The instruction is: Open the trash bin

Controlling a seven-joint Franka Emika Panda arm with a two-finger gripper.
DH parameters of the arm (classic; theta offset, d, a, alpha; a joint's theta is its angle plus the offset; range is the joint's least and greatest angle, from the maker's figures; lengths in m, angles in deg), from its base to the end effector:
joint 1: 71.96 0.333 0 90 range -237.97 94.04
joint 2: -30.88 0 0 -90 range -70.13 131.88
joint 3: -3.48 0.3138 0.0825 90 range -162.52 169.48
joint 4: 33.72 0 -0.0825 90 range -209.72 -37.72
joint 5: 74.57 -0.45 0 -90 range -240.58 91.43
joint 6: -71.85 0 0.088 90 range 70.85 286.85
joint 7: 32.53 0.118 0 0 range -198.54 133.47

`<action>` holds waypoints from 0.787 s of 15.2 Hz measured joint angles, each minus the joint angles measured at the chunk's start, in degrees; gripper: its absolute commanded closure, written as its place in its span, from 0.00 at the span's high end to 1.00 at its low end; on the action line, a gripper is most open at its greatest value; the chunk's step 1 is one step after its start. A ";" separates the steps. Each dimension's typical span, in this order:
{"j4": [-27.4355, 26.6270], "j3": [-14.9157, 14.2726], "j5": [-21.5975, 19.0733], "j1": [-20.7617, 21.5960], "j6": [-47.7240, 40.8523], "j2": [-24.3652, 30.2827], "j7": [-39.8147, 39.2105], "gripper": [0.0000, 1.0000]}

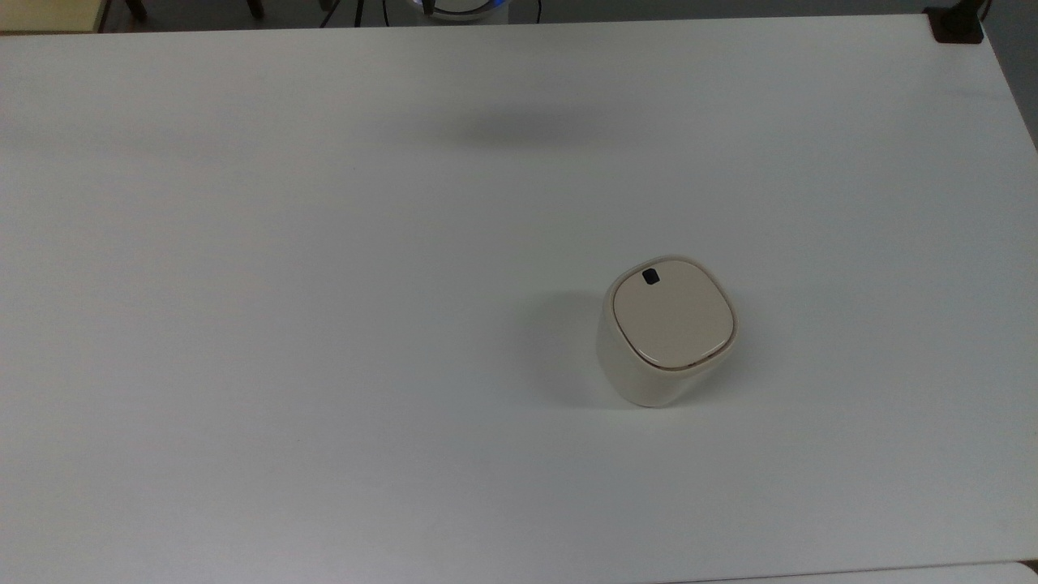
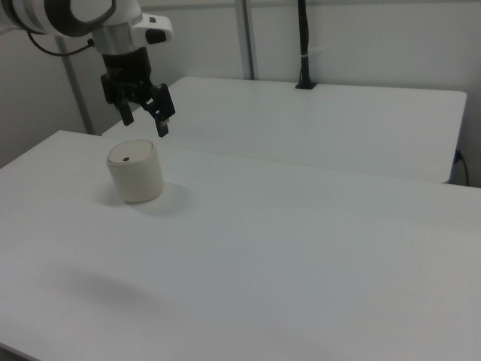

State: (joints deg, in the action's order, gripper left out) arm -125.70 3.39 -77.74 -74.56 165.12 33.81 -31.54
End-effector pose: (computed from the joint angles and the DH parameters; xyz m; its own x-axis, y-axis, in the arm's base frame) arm 0.6110 -0.0225 0.6295 0.9951 -0.0672 0.0725 -0.0631 -0.9964 -0.0566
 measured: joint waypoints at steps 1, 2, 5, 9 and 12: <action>-0.11 0.08 0.00 0.00 0.00 -0.04 -0.38 1.00; -0.12 0.08 0.00 0.00 0.00 -0.04 -0.69 1.00; -0.20 0.08 0.00 0.00 0.00 -0.06 -1.27 1.00; -0.23 0.08 0.00 0.00 0.00 -0.08 -1.59 1.00; -0.26 0.09 0.00 0.01 0.00 -0.08 -4.29 1.00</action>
State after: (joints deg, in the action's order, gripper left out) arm -125.96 3.49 -77.74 -74.55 165.12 33.72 -35.84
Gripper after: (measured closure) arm 0.000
